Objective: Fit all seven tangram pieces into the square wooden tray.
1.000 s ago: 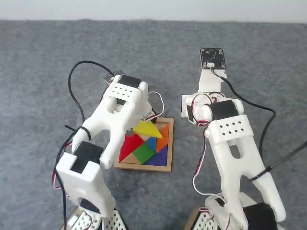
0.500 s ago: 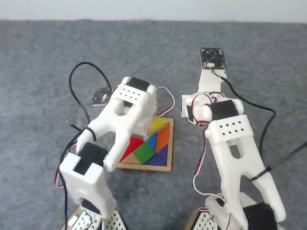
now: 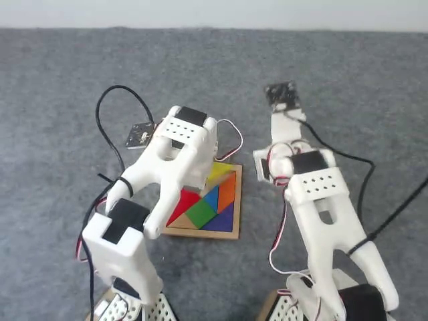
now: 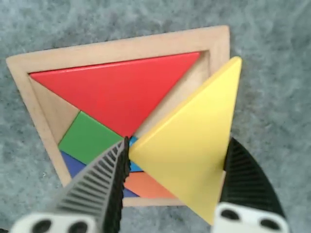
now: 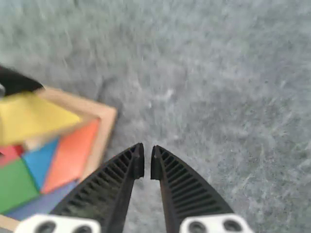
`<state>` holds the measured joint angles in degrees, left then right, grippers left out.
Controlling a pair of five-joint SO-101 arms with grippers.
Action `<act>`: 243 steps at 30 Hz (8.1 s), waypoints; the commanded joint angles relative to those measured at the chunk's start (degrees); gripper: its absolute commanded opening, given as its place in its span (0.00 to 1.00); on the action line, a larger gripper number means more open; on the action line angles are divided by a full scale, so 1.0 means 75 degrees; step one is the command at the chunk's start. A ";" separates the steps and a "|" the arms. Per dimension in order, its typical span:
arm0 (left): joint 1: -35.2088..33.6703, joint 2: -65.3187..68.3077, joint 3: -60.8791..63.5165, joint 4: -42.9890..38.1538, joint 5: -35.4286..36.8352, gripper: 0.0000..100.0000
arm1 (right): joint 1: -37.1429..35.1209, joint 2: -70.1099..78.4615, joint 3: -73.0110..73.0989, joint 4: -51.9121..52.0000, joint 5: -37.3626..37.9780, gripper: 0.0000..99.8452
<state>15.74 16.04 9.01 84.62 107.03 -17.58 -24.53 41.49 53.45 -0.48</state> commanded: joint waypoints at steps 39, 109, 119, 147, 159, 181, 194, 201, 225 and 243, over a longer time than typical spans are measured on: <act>0.0070 -0.0059 -0.0475 0.0258 0.1078 0.01 | -0.0533 -0.2069 0.3200 -0.3429 0.1664 0.04; 0.0316 -0.0047 -0.0123 0.0152 0.1700 0.34 | -0.0733 -0.2069 0.3329 -0.3159 0.2602 0.04; 0.0316 -0.0129 -0.0135 0.0164 0.1700 0.28 | -0.0744 -0.2116 0.3329 -0.3159 0.2567 0.04; 0.0246 -0.0059 -0.0756 0.1207 0.1207 0.54 | -0.0803 -0.2948 0.3411 -0.2608 0.2192 0.01; 0.0223 -0.0105 -0.0979 0.1770 0.1231 0.00 | -0.1061 -0.3030 0.3458 -0.2538 0.2122 0.01; -0.0996 -0.0047 -0.0955 0.0879 -0.8369 0.03 | -0.2983 -0.6793 0.5568 -0.2561 0.2544 0.01; -0.1700 -0.0152 -0.0311 -0.1043 -0.8299 0.01 | -0.0721 -1.0215 0.7326 -0.3839 0.2661 0.01; -0.1700 -0.0445 -0.0135 -0.1160 -0.8322 0.01 | -0.0686 -0.9864 0.7361 -0.4026 0.2661 0.01; -0.1700 -0.9858 1.1610 -1.3667 -1.2859 0.01 | -0.0862 -0.9899 0.7361 -0.3663 0.2708 0.01; -0.2356 -1.5109 1.1634 -0.6588 -1.3972 0.01 | -0.0404 -0.9864 0.7361 -0.3159 0.2719 0.01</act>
<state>-0.44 -82.15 96.75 17.98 2.86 -21.54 -98.99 95.65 25.76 19.12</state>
